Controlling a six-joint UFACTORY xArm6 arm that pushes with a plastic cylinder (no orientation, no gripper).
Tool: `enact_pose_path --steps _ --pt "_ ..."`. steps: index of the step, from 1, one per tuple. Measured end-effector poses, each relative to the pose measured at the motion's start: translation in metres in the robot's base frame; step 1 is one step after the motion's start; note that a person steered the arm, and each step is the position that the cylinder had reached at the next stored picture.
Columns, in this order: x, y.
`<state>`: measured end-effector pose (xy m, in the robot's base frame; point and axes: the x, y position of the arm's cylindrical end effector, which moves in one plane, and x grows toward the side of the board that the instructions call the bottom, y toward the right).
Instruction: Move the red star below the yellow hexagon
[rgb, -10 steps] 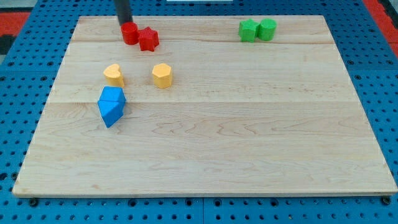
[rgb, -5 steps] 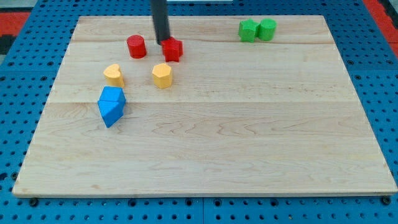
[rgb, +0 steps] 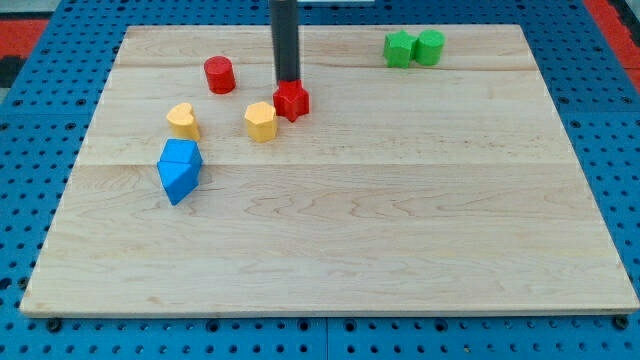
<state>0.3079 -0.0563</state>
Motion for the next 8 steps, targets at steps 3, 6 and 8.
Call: enact_pose_path --steps 3,6,8 --pt "0.011 -0.034" --pt "0.049 0.063" --pt "0.071 0.09"
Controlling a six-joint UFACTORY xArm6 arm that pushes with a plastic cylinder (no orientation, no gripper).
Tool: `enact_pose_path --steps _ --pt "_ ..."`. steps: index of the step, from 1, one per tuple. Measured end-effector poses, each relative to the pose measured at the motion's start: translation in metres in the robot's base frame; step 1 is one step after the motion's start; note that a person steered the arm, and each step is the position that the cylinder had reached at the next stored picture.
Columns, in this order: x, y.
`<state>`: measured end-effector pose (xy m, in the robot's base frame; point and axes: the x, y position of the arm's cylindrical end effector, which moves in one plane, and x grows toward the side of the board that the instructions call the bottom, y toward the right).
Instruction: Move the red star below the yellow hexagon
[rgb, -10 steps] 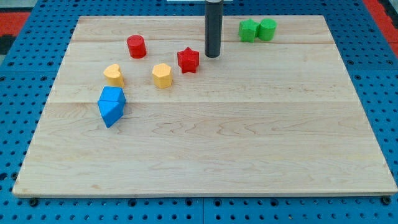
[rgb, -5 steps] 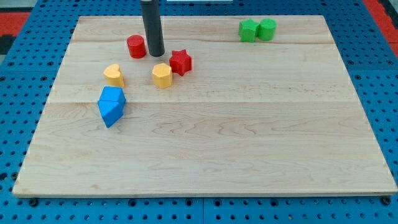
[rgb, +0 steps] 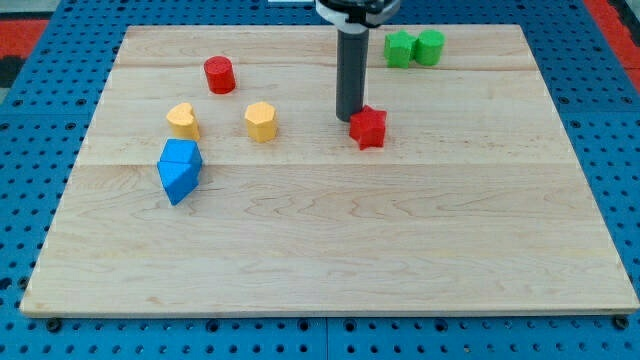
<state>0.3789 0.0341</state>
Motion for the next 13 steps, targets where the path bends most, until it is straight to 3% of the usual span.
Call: enact_pose_path --steps 1,3,6,7,10,11,13 --pt "0.012 0.004" --pt "0.016 0.095" --pt "0.069 0.148" --pt "0.078 0.139" --pt "0.078 -0.014" --pt "0.078 -0.037" --pt "0.089 -0.025"
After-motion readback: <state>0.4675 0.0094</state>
